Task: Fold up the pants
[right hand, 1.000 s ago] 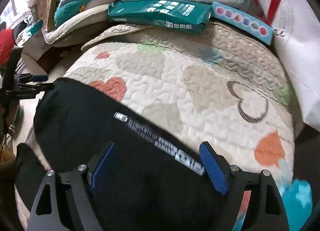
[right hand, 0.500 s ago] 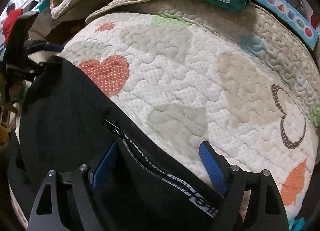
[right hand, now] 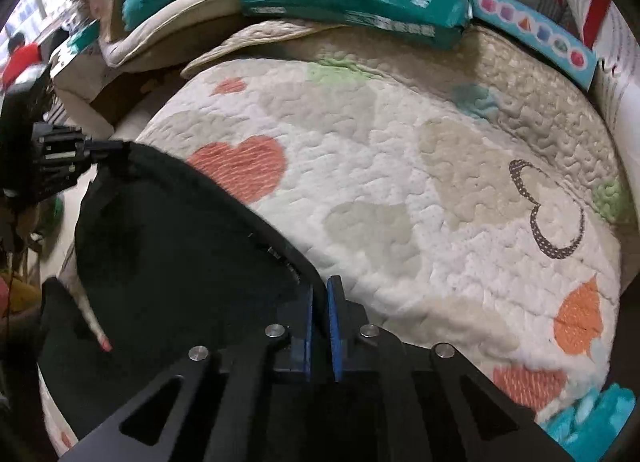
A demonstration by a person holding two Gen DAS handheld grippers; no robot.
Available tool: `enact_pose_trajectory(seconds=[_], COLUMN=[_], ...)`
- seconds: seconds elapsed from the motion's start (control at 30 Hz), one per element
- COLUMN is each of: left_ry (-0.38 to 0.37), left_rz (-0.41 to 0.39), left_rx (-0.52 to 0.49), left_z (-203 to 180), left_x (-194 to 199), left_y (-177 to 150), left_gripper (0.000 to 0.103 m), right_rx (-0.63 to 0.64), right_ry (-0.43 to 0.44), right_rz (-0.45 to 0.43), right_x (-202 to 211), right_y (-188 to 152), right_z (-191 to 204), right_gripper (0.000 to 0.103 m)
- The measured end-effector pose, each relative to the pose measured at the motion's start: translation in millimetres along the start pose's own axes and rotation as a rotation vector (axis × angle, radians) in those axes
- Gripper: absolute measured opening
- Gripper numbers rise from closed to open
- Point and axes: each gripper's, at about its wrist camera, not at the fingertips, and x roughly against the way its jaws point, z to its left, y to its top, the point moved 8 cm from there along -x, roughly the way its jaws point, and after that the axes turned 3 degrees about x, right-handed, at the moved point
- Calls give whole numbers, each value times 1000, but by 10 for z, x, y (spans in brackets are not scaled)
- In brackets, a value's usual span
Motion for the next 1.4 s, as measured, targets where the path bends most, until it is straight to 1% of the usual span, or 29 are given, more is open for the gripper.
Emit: enact_pose_trajectory(seconds=[0.17, 0.3, 0.47, 0.57, 0.7, 0.8, 0.87, 0.97, 1.1, 1.3, 1.37, 1.4], left_ry=[19, 15, 29, 6, -24, -32, -24, 14, 19, 39, 45, 52], left_rz=[-48, -90, -135, -145, -127, -92, -62, -23, -4, 20, 37, 46], left_rx=[2, 35, 61, 101, 155, 189, 205, 193, 198, 200, 192, 185], left_z=[-132, -209, -395, -519, -695, -835, -917, -1023, -1089, -1094, -1106, -1117], left_x=[398, 769, 1209, 1412, 1522, 1500, 1454, 1408, 1467, 1595, 1620, 1630], left_y=[-192, -352, -664, -938, -1348, -1696, -1921, -2187, -2380, -2517, -2545, -2560], left_gripper=[6, 6, 6, 6, 6, 6, 6, 6, 6, 6, 7, 8], right_rx=[-13, -12, 3, 14, 19, 24, 32, 45, 48, 48, 60, 64], right_ry=[2, 14, 28, 37, 47, 47, 51, 60, 49, 46, 30, 25], right_rz=[-34, -50, -50, -33, 6, 58, 91, 141, 169, 173, 178, 185], right_x=[293, 556, 830, 931, 967, 904, 851, 774, 737, 795, 812, 808], right_y=[-182, -408, -812, -1100, -1482, -1804, -1979, -2216, -2431, -2535, -2587, -2609], right_z=[187, 367, 665, 818, 1010, 1152, 1239, 1377, 1485, 1558, 1589, 1605], right_gripper=[6, 6, 6, 6, 6, 6, 6, 6, 6, 6, 7, 10])
